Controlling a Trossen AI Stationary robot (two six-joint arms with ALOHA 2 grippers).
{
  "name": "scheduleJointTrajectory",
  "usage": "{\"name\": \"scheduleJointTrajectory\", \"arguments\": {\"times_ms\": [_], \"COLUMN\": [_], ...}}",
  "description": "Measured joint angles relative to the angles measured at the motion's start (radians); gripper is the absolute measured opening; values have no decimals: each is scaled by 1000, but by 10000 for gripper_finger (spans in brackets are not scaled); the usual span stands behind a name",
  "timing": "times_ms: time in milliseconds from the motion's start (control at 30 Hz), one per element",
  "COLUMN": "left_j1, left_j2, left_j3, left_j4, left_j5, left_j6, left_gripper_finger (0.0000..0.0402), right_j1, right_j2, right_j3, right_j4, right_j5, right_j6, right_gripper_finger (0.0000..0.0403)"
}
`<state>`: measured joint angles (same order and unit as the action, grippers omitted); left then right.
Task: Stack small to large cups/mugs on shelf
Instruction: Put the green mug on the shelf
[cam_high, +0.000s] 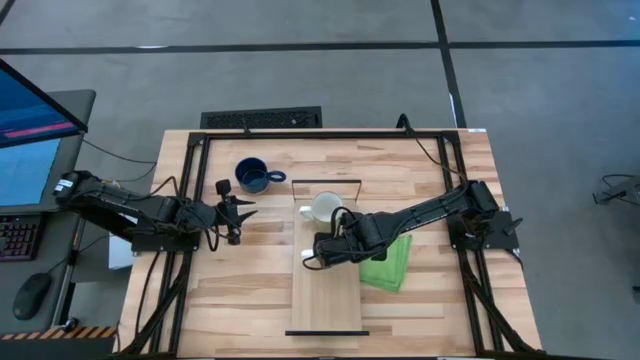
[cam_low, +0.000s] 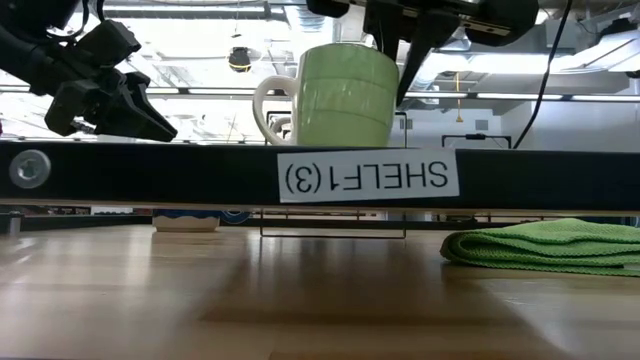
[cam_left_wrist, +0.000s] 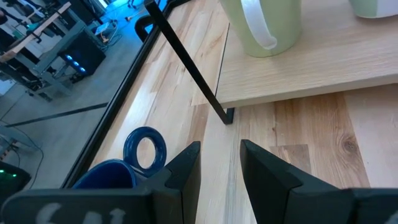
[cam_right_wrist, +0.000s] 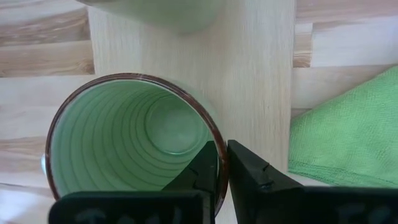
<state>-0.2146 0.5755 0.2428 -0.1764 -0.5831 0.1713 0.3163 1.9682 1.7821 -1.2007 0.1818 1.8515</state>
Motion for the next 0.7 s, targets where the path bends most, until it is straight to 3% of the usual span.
{"name": "scheduleJointTrajectory", "arguments": {"times_ms": [700], "left_j1": [0], "left_j2": [0], "left_j3": [0], "left_j4": [1], "left_j5": [-1], "left_j6": [0], "left_gripper_finger": [105], "right_j1": [0], "right_j2": [-1], "right_j3": [-20], "right_j4": [-18], "right_j5": [-1], "right_j6": [23], "right_gripper_finger": [52]}}
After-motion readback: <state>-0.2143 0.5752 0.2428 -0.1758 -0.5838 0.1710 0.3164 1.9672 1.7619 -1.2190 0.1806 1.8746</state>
